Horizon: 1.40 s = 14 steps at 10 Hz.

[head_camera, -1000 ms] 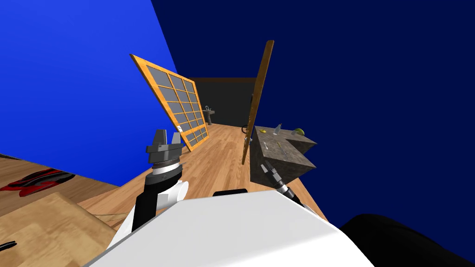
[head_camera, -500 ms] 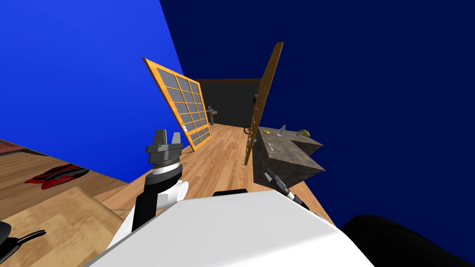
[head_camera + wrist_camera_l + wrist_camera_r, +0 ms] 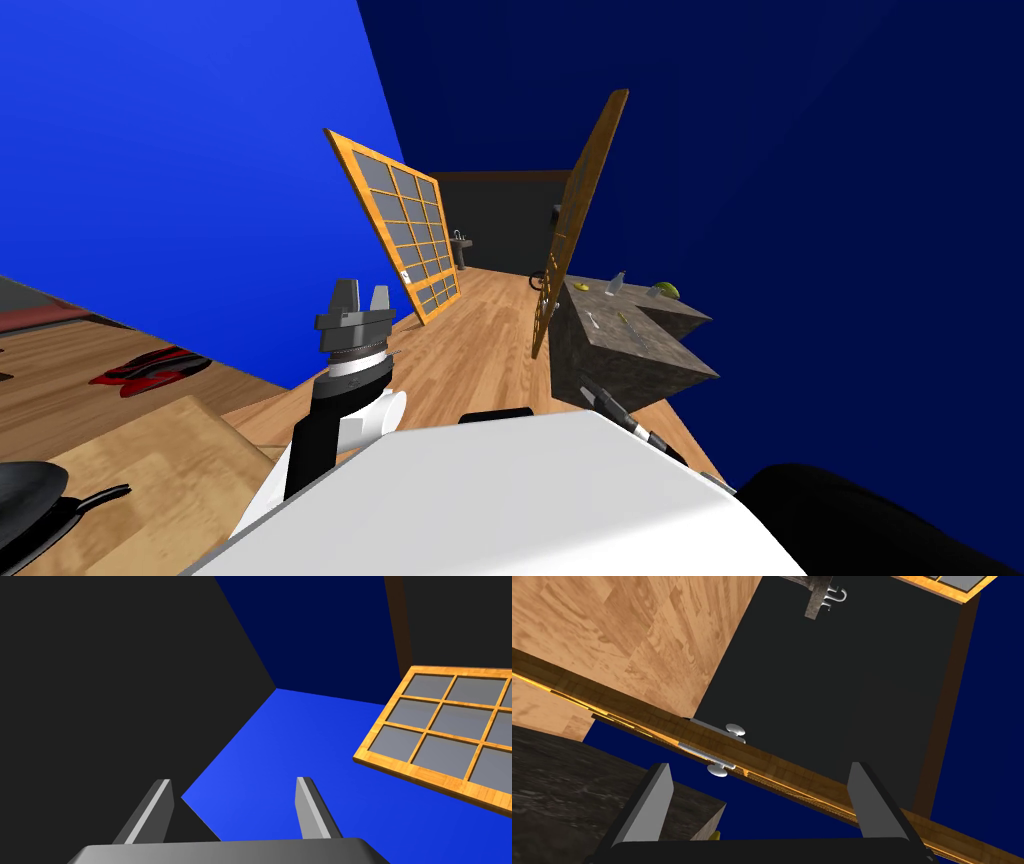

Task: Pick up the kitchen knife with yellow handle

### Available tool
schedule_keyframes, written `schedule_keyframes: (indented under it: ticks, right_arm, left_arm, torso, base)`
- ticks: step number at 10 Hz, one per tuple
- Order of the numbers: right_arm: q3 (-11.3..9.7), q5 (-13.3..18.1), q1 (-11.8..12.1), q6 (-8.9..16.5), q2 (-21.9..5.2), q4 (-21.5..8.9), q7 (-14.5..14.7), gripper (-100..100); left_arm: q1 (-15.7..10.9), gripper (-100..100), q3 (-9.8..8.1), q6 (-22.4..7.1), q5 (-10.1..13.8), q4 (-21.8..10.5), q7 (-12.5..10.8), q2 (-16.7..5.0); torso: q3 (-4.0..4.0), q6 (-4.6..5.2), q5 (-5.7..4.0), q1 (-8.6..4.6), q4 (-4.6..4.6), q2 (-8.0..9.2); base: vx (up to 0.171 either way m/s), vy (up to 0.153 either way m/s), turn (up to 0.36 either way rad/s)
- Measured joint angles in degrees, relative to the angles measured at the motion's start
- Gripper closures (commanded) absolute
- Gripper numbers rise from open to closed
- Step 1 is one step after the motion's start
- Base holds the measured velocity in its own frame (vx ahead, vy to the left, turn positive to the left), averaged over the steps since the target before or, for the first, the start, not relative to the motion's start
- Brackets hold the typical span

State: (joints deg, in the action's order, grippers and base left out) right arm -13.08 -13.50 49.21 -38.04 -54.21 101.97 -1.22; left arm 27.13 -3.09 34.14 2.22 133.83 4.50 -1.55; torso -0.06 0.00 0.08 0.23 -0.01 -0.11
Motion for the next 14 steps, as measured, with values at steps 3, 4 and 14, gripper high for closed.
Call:
schedule_keyframes:
  ticks: [3,4,14]
  right_arm:
    - [-0.72,-0.88,1.18,0.32,-4.73,-3.32,0.66,-100]
    - [-0.60,-1.44,2.73,1.21,-6.29,-3.10,1.44,-100]
    - [-3.74,-4.31,4.49,3.39,-22.26,-17.83,3.60,-100]
  left_arm:
    - [0.00,0,0.00,0.00,0.00,0.00,0.00,0.00]
    - [0.00,0,0.00,0.00,0.00,0.00,0.00,0.00]
    - [0.01,0,-0.01,0.00,0.00,0.00,0.00,-0.01]
  torso:
    - [0.04,0.01,-0.05,-0.19,0.02,0.07]
    - [0.00,-0.01,-0.05,-0.16,0.00,-0.01]
    - [-0.13,-0.01,-0.10,-0.38,-0.05,-0.21]
  base:
    - [0.036,0.035,0.037]
    - [0.057,0.038,0.048]
    - [0.078,0.004,0.056]
